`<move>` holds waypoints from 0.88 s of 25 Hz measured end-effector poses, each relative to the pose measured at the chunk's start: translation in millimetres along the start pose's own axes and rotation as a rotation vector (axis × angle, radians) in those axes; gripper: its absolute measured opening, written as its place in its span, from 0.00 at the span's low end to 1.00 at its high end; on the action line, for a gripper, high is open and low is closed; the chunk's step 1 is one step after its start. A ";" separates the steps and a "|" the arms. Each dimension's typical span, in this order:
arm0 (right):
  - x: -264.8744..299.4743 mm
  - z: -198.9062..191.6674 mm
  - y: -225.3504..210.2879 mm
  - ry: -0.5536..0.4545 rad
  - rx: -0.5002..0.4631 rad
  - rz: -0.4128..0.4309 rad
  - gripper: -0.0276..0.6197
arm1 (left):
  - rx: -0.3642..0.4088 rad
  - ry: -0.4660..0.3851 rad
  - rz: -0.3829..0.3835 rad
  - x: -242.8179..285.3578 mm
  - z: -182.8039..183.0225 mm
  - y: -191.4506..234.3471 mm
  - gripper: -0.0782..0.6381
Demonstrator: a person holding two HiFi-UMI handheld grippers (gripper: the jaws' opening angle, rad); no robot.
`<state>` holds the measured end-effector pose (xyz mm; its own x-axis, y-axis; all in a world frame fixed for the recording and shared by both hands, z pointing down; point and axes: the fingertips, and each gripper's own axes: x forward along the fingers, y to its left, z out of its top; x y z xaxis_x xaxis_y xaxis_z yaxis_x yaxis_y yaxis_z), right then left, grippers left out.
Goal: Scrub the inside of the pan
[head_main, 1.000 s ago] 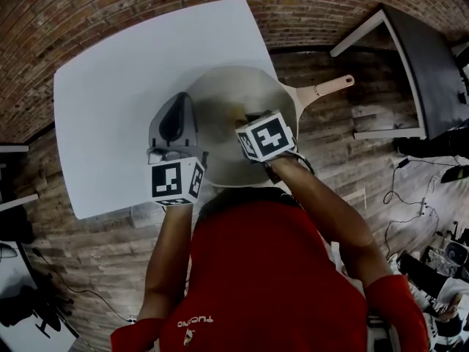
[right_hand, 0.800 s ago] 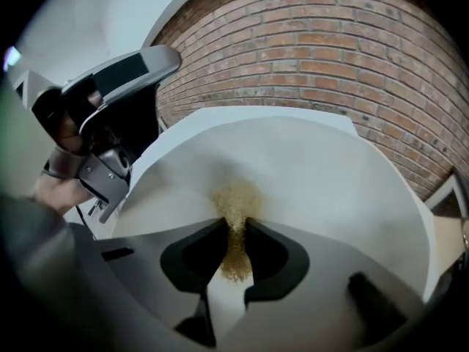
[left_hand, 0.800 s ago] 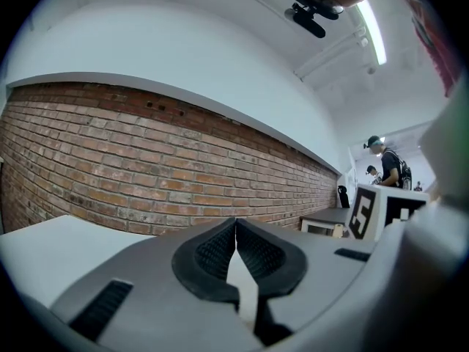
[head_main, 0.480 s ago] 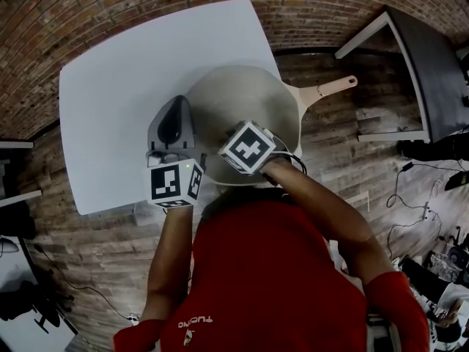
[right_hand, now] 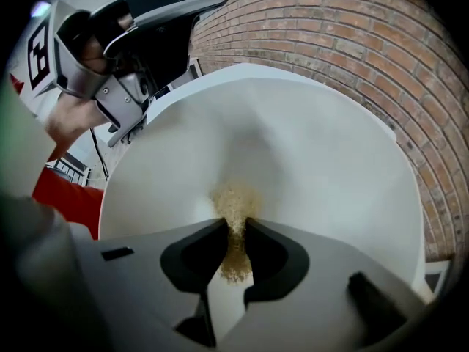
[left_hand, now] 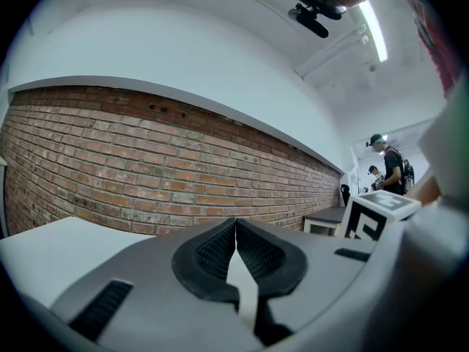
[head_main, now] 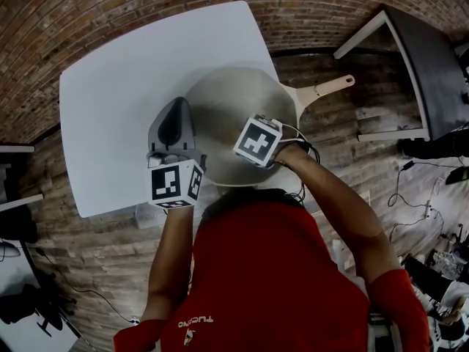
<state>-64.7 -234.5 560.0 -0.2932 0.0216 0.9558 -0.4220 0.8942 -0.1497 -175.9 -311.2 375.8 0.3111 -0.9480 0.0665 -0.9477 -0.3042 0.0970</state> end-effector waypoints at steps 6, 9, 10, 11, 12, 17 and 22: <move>-5.8 -12.7 -9.0 0.044 -0.052 -0.046 0.16 | 0.000 -0.001 -0.011 1.3 1.1 -4.8 0.13; -10.0 -14.6 -10.6 0.039 -0.047 -0.052 0.16 | 0.001 0.000 -0.018 2.8 1.7 -7.0 0.13; -11.9 -14.7 -11.0 0.033 -0.046 -0.055 0.16 | 0.002 0.001 -0.020 3.3 1.7 -7.8 0.13; -14.3 -14.1 -11.0 0.022 -0.044 -0.058 0.16 | 0.003 0.001 -0.023 3.5 1.6 -8.7 0.13; -17.2 -13.1 -10.7 0.007 -0.039 -0.062 0.16 | 0.004 0.001 -0.026 3.5 1.4 -9.7 0.13; -43.6 2.4 -11.2 -0.135 0.029 -0.093 0.16 | 0.008 0.004 -0.044 4.7 2.1 -18.6 0.13; -55.3 17.9 -20.7 -0.353 0.144 -0.115 0.16 | 0.010 0.007 -0.060 5.8 1.4 -27.9 0.13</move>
<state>-55.1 -262.2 505.7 -0.5036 -0.2524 0.8262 -0.5779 0.8093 -0.1049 -147.8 -308.3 372.1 0.3683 -0.9273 0.0673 -0.9278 -0.3619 0.0912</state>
